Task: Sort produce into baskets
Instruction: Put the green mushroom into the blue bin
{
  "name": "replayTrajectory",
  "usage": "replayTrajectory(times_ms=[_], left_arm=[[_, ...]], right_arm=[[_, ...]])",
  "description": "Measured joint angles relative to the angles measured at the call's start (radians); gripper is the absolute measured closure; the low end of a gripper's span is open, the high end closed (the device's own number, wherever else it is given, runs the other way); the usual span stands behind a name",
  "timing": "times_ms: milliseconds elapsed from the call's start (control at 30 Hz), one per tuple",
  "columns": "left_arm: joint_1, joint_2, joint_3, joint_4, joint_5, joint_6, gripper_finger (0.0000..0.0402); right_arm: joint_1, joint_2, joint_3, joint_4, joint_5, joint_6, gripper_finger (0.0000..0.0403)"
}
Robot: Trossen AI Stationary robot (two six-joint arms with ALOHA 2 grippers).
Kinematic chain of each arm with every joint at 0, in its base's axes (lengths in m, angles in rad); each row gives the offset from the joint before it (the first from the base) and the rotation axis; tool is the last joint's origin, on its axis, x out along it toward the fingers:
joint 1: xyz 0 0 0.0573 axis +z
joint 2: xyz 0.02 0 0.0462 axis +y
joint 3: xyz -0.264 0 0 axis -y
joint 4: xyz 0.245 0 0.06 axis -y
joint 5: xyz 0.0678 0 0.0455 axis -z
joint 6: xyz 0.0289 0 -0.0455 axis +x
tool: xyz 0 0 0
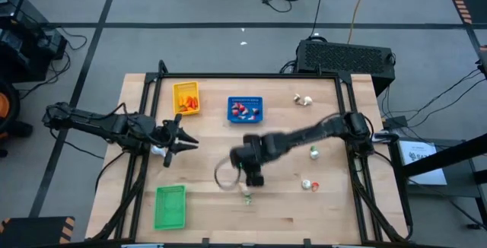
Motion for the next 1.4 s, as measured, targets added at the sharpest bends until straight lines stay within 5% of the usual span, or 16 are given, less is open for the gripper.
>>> replayTrajectory(times_ms=[233, 533, 1400], left_arm=[[-0.022, 0.062, 0.0, 0.093, -0.001, 0.04, 0.0315], [-0.021, 0.171, 0.0, 0.127, -0.004, 0.1, 0.0315], [-0.02, 0.335, 0.0, 0.312, -0.047, 0.224, 0.0315]], right_arm=[[0.183, 0.032, 0.0, 0.099, 0.003, -0.101, 0.0284], [0.293, 0.096, 0.0, 0.229, 0.004, -0.461, 0.0284], [0.286, 0.172, 0.0, 0.187, 0.091, -0.685, 0.023]])
